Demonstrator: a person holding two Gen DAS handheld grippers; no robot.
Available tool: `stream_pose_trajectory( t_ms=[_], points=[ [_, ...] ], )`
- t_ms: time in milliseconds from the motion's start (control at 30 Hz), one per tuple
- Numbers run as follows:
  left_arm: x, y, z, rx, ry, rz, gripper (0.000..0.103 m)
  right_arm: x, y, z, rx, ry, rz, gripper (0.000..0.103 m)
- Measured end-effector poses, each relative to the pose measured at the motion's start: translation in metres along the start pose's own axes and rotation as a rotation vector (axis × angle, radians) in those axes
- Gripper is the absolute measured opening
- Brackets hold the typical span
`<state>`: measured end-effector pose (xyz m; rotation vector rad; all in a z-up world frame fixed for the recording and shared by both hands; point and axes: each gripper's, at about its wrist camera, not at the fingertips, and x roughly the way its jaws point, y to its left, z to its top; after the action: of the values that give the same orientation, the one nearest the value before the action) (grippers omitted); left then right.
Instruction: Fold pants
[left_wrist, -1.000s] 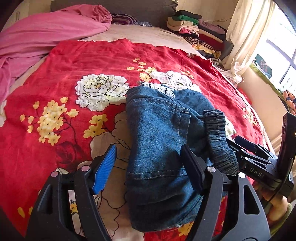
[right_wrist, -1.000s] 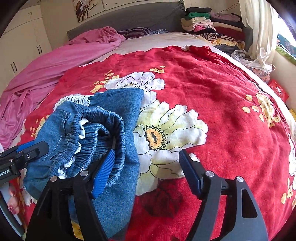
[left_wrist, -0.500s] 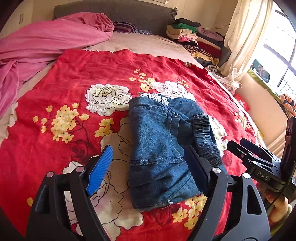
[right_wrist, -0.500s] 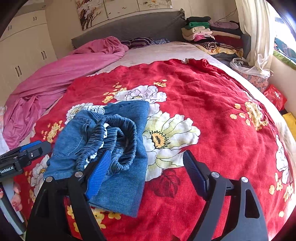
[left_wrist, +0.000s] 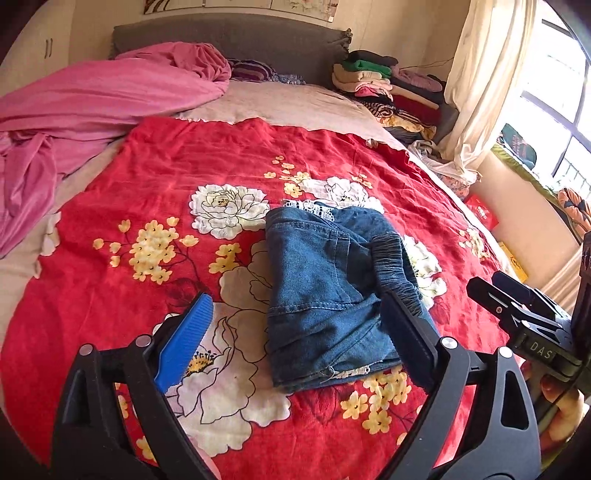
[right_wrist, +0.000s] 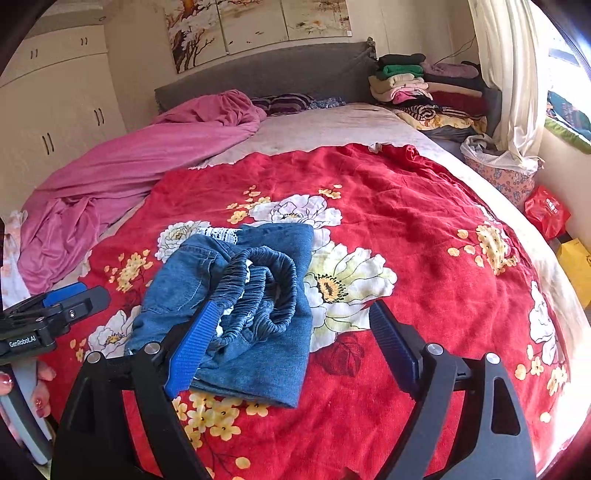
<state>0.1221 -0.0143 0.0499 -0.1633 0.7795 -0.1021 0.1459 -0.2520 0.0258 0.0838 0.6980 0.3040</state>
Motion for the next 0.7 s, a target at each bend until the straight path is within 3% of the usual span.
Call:
stream_pose_trajectory(
  t_ms=[233,700],
  points=[
    [-0.024,-0.005,-0.002,0.014,-0.041,0.003,0.093,-0.028,0.007,0.000,-0.023,-0.045,-0.006,0.091],
    [-0.065,-0.008,-0.019,0.024,-0.087,0.012,0.093,-0.082,0.021,-0.005,-0.039,-0.122,0.007,0.094]
  ],
)
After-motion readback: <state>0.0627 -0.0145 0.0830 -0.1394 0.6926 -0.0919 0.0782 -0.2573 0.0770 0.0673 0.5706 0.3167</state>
